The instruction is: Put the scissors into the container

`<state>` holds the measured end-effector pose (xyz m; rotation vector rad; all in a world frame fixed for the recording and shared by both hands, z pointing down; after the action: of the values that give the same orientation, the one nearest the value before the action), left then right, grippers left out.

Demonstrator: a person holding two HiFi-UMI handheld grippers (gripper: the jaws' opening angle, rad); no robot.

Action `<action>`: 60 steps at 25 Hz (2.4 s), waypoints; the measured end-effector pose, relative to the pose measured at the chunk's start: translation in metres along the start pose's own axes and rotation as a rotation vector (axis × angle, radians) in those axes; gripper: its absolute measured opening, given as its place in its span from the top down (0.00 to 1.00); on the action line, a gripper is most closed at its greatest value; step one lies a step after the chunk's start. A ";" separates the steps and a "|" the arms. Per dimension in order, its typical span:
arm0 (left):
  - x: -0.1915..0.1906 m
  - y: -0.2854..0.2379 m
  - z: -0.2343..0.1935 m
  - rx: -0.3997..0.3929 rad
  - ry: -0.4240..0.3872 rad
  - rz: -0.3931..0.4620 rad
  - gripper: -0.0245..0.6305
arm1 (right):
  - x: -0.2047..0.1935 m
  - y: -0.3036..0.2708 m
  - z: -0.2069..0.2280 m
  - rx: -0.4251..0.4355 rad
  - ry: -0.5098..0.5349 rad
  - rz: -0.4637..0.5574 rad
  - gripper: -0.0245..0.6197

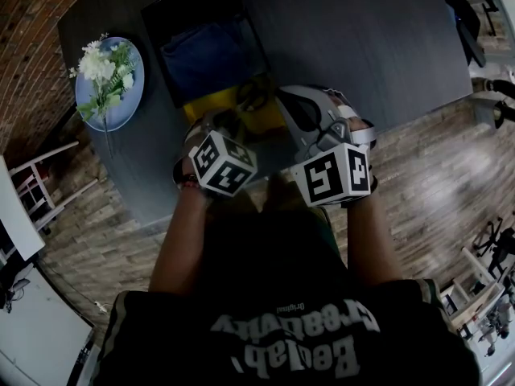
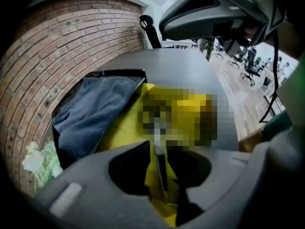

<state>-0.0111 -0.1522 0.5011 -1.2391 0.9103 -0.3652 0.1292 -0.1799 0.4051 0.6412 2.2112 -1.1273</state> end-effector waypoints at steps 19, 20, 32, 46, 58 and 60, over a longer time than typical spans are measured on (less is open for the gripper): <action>0.001 -0.005 0.002 0.006 0.031 -0.029 0.68 | -0.007 0.002 -0.001 0.005 -0.009 0.000 0.95; 0.002 -0.005 0.002 0.007 0.029 -0.031 0.68 | -0.007 0.002 0.000 0.005 -0.008 0.001 0.95; 0.002 -0.006 0.002 0.010 0.030 -0.036 0.68 | -0.004 0.000 -0.002 0.003 -0.004 0.017 0.95; 0.003 -0.007 0.003 0.005 0.023 -0.046 0.69 | -0.008 0.006 -0.005 0.006 -0.003 0.021 0.95; 0.002 -0.007 0.002 0.004 0.018 -0.045 0.69 | -0.010 0.008 -0.002 0.009 0.001 0.021 0.95; 0.002 -0.007 0.002 0.005 0.019 -0.042 0.69 | -0.010 0.008 -0.001 0.007 0.001 0.021 0.95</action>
<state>-0.0067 -0.1540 0.5066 -1.2533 0.9001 -0.4133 0.1414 -0.1760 0.4083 0.6664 2.1967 -1.1250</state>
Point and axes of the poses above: the fingertips, and each gripper's own axes: y backward along the fingers, z to its right, x out of its top, the point moved 9 cm from there along y, backward along the fingers, and after that the axes turned 9 degrees about y, right-handed, at the moved point
